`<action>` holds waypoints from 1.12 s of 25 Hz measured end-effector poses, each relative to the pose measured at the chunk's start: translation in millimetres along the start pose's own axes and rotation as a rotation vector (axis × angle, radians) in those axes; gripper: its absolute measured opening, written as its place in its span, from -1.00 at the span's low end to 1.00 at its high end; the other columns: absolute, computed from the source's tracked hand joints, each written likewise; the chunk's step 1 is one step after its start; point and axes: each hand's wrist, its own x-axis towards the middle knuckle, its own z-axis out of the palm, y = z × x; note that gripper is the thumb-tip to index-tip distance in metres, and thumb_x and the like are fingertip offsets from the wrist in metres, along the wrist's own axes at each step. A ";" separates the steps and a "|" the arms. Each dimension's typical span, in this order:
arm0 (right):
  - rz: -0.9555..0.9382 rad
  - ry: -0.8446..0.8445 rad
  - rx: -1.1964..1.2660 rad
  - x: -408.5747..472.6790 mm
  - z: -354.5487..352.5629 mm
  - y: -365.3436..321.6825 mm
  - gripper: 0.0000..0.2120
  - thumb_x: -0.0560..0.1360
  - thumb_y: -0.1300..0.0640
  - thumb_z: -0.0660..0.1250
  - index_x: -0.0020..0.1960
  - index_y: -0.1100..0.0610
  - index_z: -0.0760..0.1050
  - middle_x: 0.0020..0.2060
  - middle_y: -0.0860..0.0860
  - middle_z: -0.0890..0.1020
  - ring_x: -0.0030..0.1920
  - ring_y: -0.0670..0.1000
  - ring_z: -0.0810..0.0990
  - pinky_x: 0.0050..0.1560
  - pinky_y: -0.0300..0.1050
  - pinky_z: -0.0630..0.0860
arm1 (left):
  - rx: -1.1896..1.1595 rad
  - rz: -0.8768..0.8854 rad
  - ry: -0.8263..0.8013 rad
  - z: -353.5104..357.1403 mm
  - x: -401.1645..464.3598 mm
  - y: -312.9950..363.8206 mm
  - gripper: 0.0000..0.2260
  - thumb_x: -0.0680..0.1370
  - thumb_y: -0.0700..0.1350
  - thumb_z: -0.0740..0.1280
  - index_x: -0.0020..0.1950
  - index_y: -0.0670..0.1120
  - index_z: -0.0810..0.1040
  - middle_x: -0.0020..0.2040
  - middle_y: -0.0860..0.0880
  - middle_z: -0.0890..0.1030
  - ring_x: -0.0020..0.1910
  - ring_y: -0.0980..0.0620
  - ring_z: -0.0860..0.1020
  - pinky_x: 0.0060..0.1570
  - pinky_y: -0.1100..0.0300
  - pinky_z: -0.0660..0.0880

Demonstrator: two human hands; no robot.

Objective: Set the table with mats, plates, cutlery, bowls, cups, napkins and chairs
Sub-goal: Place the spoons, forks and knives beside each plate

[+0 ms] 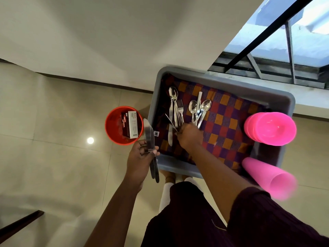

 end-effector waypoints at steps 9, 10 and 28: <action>0.052 0.014 0.178 -40.7 26.0 9.8 -0.74 0.46 -0.03 0.44 0.06 0.07 0.52 -0.05 0.01 0.62 -0.07 0.02 0.60 -0.09 -0.04 0.57 | 0.005 -0.036 -0.047 19.2 6.3 5.9 -0.70 0.56 -0.32 0.32 0.24 -0.05 0.47 0.03 0.02 0.70 -0.04 0.14 0.67 -0.07 0.25 0.58; 0.007 0.068 0.081 -35.7 30.0 4.0 -0.71 0.47 -0.08 0.41 0.08 0.08 0.52 -0.02 0.02 0.62 -0.02 0.05 0.59 -0.03 -0.01 0.56 | -0.001 -0.029 -0.044 20.2 6.2 6.4 -0.70 0.56 -0.31 0.31 0.24 -0.04 0.48 0.03 0.03 0.70 -0.03 0.14 0.67 -0.03 0.21 0.58; 0.294 0.199 0.366 8.4 30.5 -55.2 -0.77 0.49 0.28 0.33 0.15 0.25 0.49 0.07 0.16 0.58 0.07 0.19 0.59 0.08 0.10 0.54 | -0.003 -0.030 -0.059 -0.2 6.6 -11.8 -0.68 0.57 -0.29 0.31 0.31 -0.11 0.46 0.06 0.03 0.69 0.00 0.10 0.67 -0.13 0.26 0.56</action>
